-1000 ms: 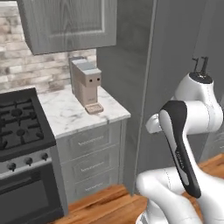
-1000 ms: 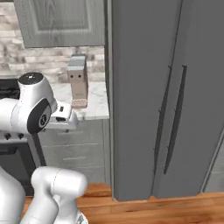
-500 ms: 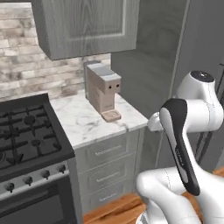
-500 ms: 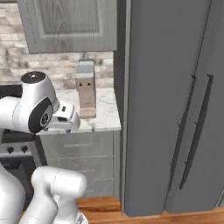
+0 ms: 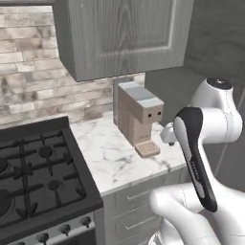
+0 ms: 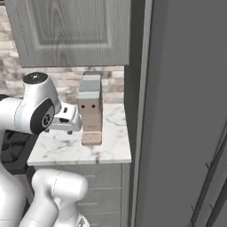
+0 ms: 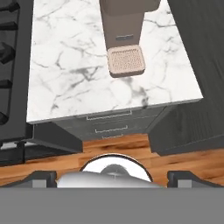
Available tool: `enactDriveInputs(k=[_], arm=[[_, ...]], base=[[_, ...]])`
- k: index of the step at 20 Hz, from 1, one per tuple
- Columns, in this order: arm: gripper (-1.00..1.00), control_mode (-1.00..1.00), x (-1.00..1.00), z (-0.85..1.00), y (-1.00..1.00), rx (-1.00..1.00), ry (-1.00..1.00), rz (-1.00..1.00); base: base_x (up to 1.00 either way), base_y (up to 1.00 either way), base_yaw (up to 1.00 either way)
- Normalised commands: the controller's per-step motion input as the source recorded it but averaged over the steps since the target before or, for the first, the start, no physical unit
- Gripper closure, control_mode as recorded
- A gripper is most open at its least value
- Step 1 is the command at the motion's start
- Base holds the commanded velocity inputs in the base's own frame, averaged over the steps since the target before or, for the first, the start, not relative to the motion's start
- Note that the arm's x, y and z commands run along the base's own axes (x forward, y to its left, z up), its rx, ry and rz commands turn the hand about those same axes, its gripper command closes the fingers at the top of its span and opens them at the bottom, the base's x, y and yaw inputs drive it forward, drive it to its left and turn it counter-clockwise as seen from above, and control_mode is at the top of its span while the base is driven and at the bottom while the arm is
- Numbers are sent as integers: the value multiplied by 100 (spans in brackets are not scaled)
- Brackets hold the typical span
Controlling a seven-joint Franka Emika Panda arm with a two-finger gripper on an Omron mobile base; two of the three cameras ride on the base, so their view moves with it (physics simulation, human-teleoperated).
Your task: Navigate to the coffee machine.
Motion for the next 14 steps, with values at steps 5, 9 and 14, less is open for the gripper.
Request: enactDriveInputs(k=[5, 9, 14], arm=[[-100, 100, 0, 0, 0, 0, 0, 0], [-100, 100, 0, 0, 0, 0, 0, 0], [-100, 100, 0, 0, 0, 0, 0, 0]], base=[[0, -1, 26], [4, -16, 28], [33, -25, 9]])
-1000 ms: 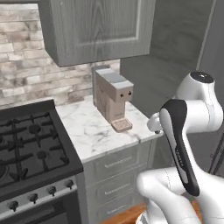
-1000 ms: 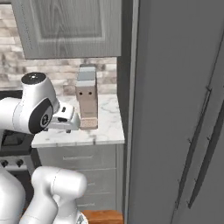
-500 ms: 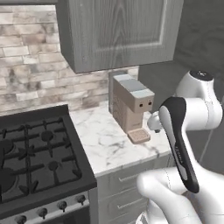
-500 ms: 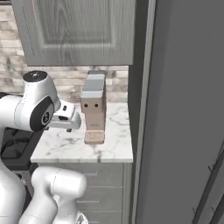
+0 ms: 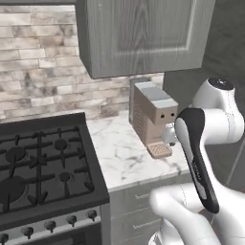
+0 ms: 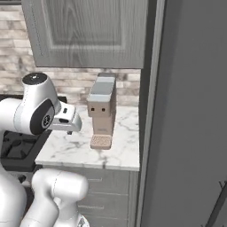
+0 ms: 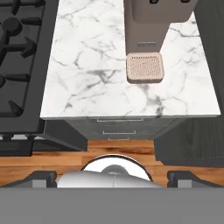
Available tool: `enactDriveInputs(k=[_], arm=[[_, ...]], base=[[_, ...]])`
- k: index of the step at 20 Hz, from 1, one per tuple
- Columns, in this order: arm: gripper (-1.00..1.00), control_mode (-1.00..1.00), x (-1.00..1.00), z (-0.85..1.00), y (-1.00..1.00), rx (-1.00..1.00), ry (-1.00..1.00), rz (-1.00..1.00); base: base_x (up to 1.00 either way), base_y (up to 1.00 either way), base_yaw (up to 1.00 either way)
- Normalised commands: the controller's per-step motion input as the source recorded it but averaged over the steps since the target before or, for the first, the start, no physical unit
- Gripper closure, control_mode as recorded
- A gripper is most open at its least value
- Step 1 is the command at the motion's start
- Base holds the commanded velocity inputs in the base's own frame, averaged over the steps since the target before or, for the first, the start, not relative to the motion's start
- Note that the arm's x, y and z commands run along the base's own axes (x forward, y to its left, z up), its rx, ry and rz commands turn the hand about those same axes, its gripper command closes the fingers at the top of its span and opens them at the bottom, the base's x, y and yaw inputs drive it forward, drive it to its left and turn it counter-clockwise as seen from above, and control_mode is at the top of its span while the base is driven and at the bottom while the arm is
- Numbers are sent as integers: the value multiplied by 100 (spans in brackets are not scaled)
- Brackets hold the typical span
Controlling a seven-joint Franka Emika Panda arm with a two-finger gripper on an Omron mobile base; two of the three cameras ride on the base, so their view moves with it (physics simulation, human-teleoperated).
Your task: Navigate to the coffee machine.
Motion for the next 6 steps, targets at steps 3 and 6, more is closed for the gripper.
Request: enactDriveInputs(k=[3, 6], arm=[[-100, 100, 0, 0, 0, 0, 0, 0], [-100, 100, 0, 0, 0, 0, 0, 0]], base=[[34, -2, 0], [22, -1, 0]])
